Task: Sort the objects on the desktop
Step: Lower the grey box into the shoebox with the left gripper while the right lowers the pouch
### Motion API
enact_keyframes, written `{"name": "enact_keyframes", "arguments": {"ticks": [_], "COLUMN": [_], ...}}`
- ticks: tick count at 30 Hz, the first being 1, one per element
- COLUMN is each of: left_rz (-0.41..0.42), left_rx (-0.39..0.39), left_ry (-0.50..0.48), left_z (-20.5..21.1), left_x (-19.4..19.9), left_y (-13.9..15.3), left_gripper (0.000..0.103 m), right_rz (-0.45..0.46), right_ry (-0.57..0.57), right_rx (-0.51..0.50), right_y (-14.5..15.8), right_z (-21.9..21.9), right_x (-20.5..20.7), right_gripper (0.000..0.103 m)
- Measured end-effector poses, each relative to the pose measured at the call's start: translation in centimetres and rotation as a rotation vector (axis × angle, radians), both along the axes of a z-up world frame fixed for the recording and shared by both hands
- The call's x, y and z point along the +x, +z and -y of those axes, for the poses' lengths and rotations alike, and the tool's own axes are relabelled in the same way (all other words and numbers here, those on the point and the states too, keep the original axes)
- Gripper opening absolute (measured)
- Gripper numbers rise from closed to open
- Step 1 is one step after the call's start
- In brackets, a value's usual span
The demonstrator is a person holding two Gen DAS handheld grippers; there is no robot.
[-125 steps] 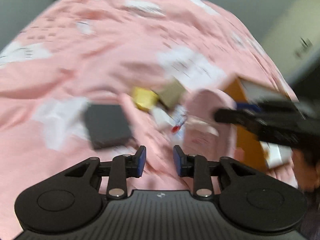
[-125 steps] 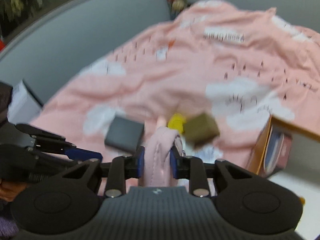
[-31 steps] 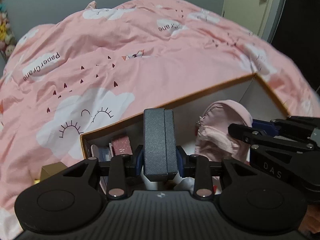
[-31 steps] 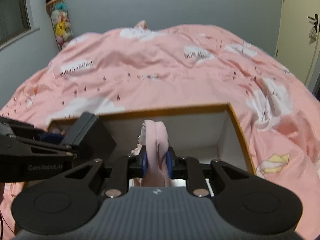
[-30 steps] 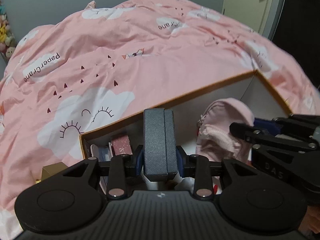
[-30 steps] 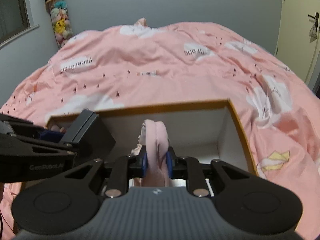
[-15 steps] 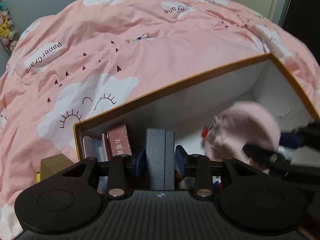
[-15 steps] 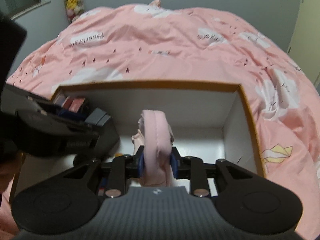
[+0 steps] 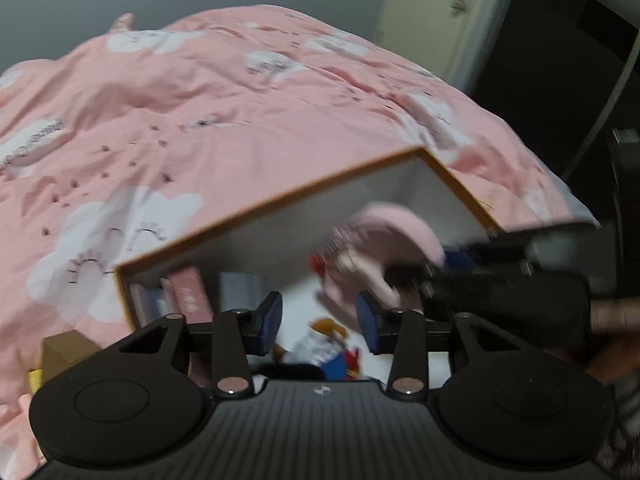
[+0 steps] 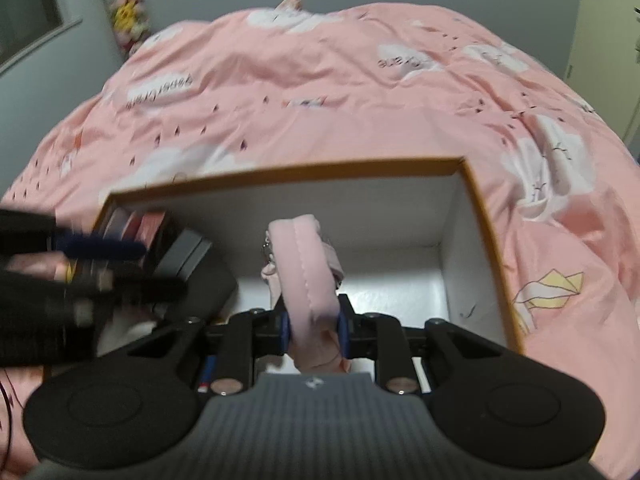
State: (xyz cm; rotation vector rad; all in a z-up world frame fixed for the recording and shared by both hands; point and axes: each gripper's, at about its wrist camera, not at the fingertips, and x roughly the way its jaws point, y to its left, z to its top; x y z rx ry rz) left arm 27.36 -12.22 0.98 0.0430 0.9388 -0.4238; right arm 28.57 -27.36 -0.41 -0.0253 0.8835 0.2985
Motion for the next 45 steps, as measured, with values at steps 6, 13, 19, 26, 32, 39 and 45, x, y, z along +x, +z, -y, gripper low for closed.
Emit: {"name": "enact_keyframes", "arguments": {"ticks": [6, 13, 19, 26, 32, 39, 45], "left_rz": [-0.057, -0.094, -0.188, -0.23, -0.238, -0.313, -0.306], "left_rx": [0.023, 0.054, -0.006, -0.064, -0.108, -0.246, -0.245], "left_ry": [-0.036, -0.051, -0.045, -0.049, -0.048, -0.074, -0.079], "left_z": [1.5, 2.3, 1.0, -0.6, -1.1, -2.1, -2.2], "left_x": [0.4, 1.2, 1.8, 1.9, 2.0, 1.8, 1.7], "left_y": [-3.0, -5.7, -7.1, -7.7, -7.9, -8.8, -8.8], "left_gripper": [0.043, 0.041, 0.021, 0.015, 0.015, 0.013, 0.012], "right_rz": [-0.008, -0.003, -0.028, -0.076, -0.147, -0.179, -0.194], "right_ry": [0.006, 0.0, -0.047, -0.045, -0.034, -0.068, -0.108], "right_rx": [0.051, 0.139, 0.206, 0.253, 0.389, 0.507, 0.602], "right_y": [1.0, 1.2, 0.2, -1.3, -1.6, -1.9, -2.0], "right_z": [0.6, 0.3, -0.6, -2.2, -2.4, -1.8, -1.0], "right_x": [0.6, 1.7, 2.8, 3.6, 4.2, 4.1, 4.0], "right_gripper": [0.023, 0.023, 0.023, 0.023, 0.022, 0.022, 0.022]}}
